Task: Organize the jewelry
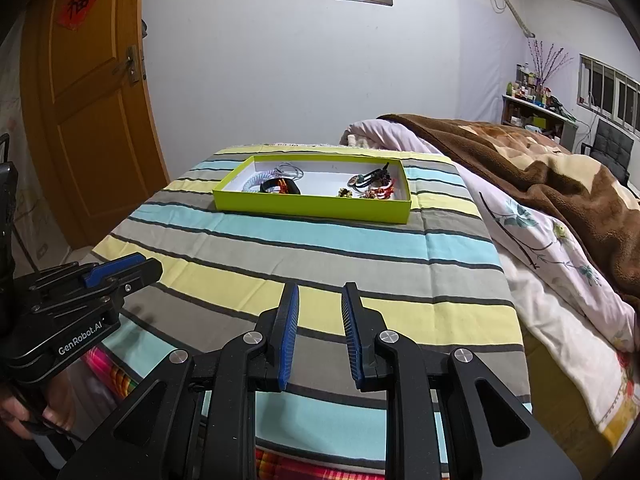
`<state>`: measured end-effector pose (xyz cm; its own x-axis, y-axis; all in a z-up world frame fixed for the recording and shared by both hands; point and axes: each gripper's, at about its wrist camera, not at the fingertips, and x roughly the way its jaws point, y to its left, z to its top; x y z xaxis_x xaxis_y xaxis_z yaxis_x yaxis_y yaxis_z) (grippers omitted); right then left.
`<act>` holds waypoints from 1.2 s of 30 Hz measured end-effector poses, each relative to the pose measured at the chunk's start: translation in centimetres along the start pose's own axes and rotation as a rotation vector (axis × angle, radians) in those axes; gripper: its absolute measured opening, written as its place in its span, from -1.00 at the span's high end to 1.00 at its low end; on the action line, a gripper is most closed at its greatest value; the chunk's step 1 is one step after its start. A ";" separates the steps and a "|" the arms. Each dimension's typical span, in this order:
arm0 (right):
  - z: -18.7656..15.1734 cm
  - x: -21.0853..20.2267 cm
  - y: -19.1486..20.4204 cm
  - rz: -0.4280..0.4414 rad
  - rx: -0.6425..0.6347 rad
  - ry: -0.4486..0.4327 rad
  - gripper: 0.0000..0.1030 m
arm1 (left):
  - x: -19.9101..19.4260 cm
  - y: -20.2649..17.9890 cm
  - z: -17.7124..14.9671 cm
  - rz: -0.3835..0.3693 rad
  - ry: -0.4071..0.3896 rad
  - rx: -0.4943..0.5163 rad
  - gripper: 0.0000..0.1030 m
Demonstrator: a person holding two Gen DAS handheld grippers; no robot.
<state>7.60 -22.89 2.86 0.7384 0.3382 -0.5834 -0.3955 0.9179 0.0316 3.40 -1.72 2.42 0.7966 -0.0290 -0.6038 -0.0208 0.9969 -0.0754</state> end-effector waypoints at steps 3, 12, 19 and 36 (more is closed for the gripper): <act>0.0 0.1 0.0 0.001 0.002 0.004 0.56 | 0.1 0.0 0.0 0.003 0.003 -0.001 0.61; -0.1 0.2 0.1 0.001 0.000 0.004 0.56 | 0.1 -0.1 -0.1 0.011 0.002 0.002 0.61; -0.1 0.1 0.0 -0.001 0.000 0.000 0.56 | 0.0 -0.2 -0.1 0.012 0.003 -0.002 0.61; -0.1 0.0 0.0 0.000 -0.005 -0.001 0.56 | 0.1 -0.4 -0.2 0.034 0.001 0.011 0.61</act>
<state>7.59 -22.93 2.77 0.7390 0.3380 -0.5827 -0.3977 0.9171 0.0276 3.35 -2.09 2.25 0.7948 0.0051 -0.6069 -0.0417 0.9981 -0.0461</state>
